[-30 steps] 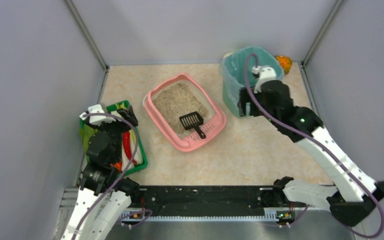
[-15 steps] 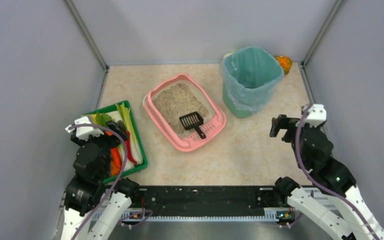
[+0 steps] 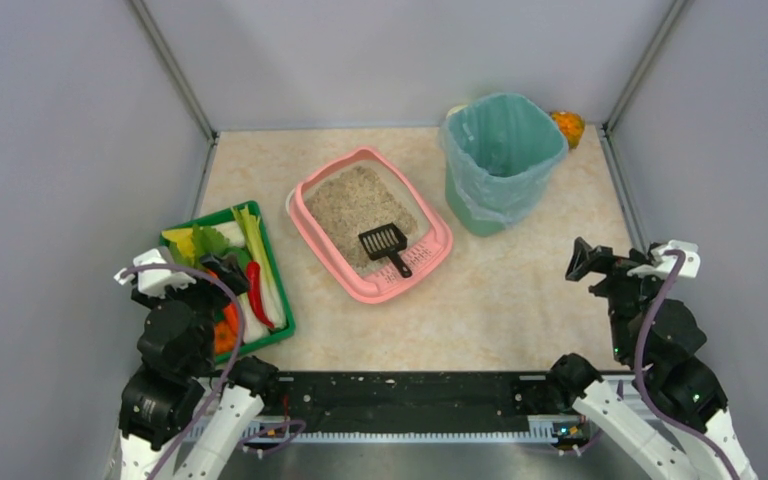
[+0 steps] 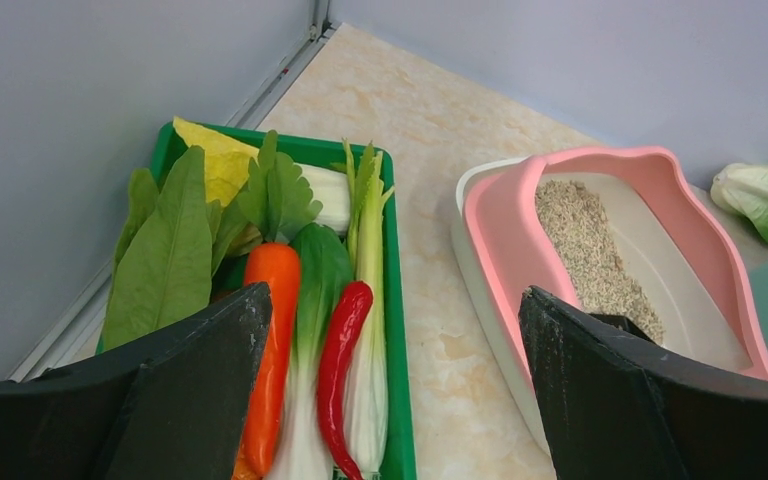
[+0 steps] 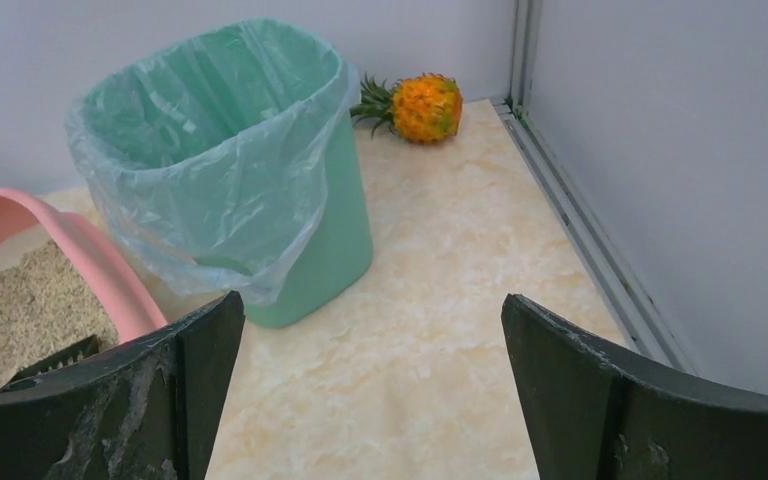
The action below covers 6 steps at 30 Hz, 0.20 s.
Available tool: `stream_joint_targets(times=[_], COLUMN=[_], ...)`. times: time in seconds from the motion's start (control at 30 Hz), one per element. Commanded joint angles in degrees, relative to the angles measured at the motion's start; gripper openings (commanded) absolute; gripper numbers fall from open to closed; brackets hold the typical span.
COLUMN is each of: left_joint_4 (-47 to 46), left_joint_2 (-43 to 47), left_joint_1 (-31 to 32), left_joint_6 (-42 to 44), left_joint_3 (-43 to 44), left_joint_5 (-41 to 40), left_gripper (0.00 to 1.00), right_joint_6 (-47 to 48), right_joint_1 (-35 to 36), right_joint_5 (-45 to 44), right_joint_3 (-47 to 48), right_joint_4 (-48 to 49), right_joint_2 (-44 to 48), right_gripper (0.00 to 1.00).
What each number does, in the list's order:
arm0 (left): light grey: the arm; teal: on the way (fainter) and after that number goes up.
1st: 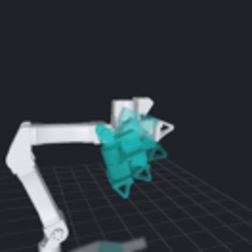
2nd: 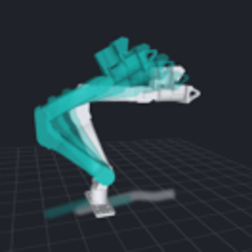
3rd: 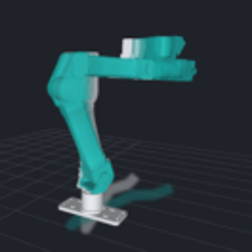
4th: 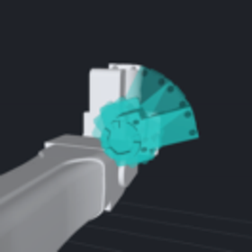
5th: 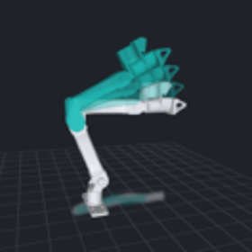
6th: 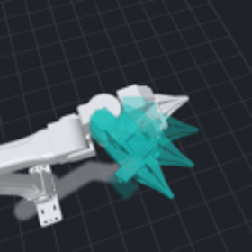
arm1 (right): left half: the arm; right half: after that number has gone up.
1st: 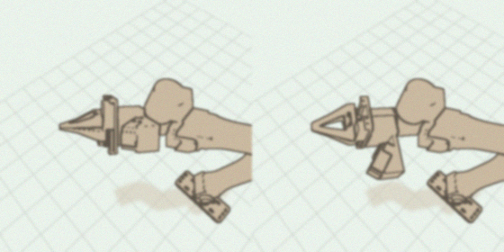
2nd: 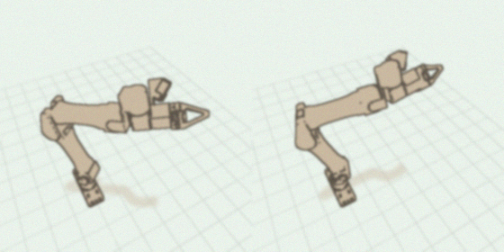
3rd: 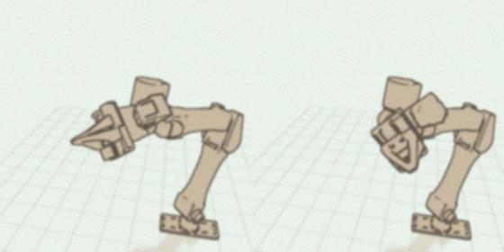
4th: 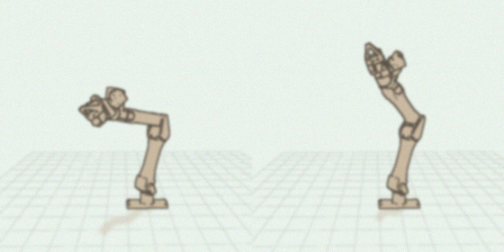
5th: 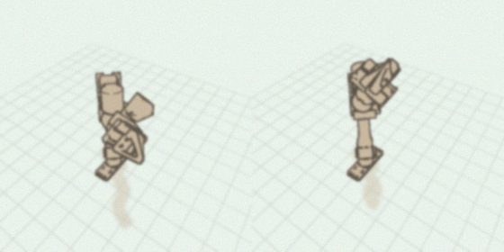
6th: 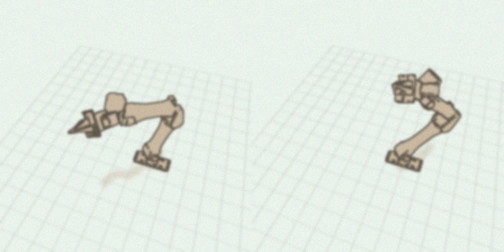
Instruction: Clean the litter box
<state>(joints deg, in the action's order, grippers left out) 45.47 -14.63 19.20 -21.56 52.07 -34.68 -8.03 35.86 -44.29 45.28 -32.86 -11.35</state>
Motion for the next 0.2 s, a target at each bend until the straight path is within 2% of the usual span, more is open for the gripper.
stream_joint_targets(times=[0.0, 0.17], left_joint_4=[-3.82, -5.75], left_joint_2=[-0.9, -1.21], left_joint_1=[0.11, 0.12], left_joint_6=[-0.89, 0.22], left_joint_3=[0.96, 0.2], left_joint_5=[-1.73, -2.41], left_gripper=[0.99, 0.99], right_joint_6=[2.08, 2.94], right_joint_1=[0.07, 0.09], right_joint_5=[-2.11, -3.68], right_joint_3=[0.41, -0.16], right_joint_4=[3.32, 3.27], right_joint_2=[-0.29, 0.06], right_gripper=[0.99, 0.99])
